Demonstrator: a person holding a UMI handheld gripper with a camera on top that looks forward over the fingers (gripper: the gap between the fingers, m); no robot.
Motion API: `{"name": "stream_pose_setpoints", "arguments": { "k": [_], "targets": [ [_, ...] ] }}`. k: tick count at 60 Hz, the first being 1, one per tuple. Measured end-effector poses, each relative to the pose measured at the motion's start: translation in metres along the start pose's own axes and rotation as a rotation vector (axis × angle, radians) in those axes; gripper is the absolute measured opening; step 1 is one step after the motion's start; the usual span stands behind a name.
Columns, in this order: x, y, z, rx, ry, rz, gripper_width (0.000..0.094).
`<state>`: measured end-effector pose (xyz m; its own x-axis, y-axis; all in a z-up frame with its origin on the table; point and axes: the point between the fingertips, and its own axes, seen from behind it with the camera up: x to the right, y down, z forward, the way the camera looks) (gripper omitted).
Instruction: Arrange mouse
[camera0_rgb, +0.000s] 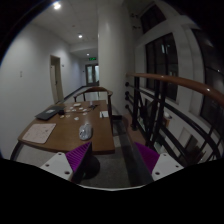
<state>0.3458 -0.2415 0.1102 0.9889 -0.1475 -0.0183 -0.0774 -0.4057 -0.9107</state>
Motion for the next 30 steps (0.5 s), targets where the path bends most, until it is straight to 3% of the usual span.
{"name": "stream_pose_setpoints", "arguments": {
  "k": [12, 30],
  "targets": [
    [-0.021, 0.006, -0.005, 0.014, 0.002, -0.021, 0.0854],
    [-0.1, 0.007, 0.101, 0.027, -0.117, -0.005, 0.085]
  ]
}}
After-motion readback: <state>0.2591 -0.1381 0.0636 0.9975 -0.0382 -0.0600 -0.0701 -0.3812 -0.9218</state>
